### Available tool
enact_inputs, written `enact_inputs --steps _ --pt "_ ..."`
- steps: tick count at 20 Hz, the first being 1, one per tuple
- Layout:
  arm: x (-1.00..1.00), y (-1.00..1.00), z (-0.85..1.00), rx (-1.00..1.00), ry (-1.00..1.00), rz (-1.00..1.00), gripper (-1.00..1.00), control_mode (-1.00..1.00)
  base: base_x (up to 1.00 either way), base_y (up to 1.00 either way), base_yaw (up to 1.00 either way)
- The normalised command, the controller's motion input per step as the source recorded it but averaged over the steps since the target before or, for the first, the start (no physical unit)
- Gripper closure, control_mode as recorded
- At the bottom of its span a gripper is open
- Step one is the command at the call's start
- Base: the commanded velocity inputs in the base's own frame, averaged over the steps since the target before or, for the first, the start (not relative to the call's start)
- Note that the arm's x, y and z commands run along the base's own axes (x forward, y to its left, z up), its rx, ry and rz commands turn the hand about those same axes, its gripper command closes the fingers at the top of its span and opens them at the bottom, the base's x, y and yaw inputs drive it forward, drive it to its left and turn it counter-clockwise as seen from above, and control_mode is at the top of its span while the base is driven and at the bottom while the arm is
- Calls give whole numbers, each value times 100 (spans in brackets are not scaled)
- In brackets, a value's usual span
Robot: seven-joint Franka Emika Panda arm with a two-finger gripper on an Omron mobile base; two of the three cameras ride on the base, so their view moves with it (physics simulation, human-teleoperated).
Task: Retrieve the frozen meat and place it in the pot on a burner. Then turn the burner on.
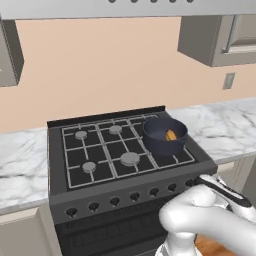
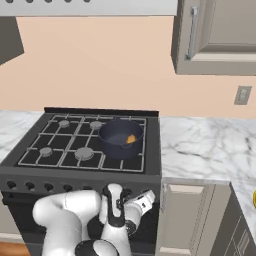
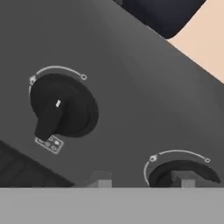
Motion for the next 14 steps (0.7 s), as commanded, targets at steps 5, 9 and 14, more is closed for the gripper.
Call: enact_inputs --steps 5,9,14 --pt "-42 34 -100 -19 7 90 100 -100 0 0 0" --pt "-25 0 -46 -4 1 95 100 -100 0 0 0" --pt "-7 -7 0 1 0 3 100 -100 0 0 0"
